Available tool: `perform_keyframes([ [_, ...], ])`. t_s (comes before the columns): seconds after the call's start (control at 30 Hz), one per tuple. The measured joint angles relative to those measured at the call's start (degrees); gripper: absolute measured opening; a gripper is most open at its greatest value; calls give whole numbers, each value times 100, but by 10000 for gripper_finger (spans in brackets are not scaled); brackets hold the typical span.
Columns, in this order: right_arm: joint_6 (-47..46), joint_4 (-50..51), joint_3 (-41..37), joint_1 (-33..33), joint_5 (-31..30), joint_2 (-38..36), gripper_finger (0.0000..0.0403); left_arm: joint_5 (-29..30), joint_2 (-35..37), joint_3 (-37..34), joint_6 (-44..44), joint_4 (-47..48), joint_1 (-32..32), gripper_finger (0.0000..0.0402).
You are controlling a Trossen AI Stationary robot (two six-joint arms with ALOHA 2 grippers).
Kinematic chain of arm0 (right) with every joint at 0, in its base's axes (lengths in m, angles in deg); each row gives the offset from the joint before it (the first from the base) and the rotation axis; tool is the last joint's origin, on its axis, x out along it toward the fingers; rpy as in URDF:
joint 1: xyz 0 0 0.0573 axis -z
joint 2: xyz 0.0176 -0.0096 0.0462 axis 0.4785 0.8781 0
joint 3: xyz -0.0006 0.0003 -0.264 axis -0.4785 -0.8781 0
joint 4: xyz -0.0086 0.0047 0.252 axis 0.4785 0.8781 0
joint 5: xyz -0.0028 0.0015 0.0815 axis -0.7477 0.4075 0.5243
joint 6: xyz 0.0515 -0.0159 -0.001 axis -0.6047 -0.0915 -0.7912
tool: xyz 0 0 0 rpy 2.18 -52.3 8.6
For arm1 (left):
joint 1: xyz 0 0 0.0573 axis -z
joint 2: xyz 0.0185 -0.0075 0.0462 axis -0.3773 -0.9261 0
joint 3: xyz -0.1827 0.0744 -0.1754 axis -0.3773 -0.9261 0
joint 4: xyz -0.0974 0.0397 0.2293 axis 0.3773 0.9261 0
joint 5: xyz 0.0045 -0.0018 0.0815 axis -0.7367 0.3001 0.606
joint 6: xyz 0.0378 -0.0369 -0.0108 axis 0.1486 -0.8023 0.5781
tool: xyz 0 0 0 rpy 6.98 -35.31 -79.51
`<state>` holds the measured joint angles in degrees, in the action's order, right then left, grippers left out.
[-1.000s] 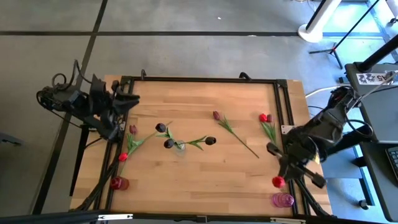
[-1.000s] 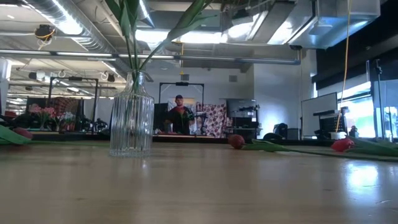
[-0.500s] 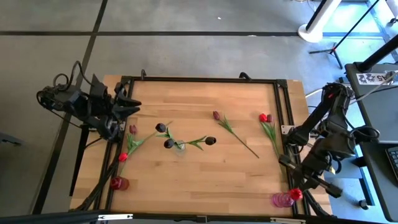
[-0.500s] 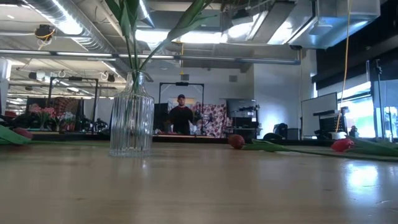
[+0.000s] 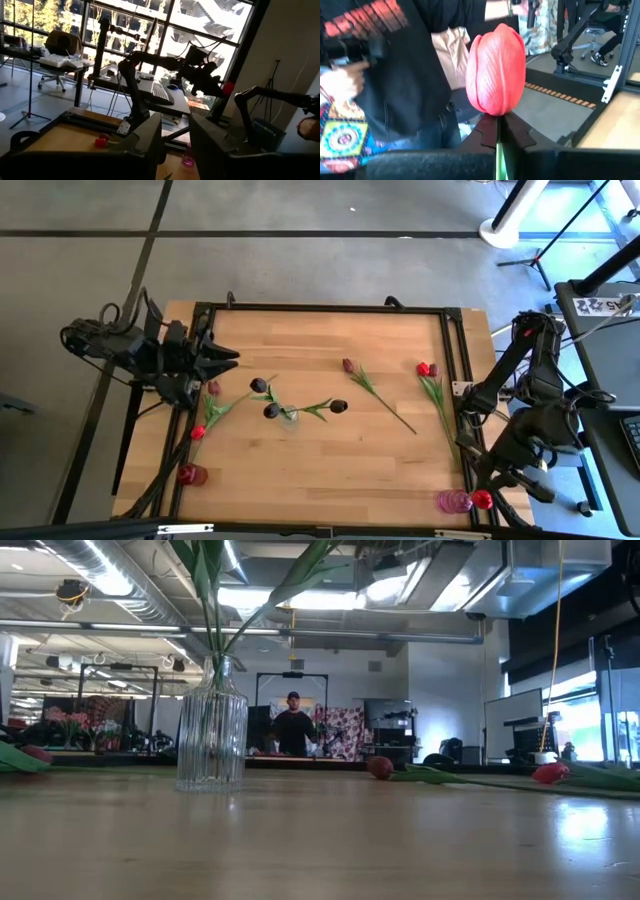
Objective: Sort flowers into vase by color
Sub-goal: Put the red flower into the violet transparent vase
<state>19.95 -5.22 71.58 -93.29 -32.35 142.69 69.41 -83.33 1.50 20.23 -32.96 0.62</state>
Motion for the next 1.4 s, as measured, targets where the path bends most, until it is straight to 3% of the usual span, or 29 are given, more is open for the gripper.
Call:
perform_keyframes([
  [0.33,-2,1066,0,-105,-33,0,15,144,-34,-1,297,-543,0,96],
  [0.53,-803,1727,0,-105,220,-12,29,447,-18,-1,499,-549,-4,96],
  [0.87,-2209,2357,117,-90,919,-297,135,656,266,-1,1047,-524,-4,96],
  [1.1,-3032,4419,1043,-90,916,-368,194,639,420,-1,1148,-139,-4,96],
  [1.23,-3627,5597,1455,-88,434,-403,209,632,479,-1,1020,293,-4,96],
  [1.4,-4867,7328,1562,372,-1030,-491,213,620,472,-1,893,710,-4,96],
])
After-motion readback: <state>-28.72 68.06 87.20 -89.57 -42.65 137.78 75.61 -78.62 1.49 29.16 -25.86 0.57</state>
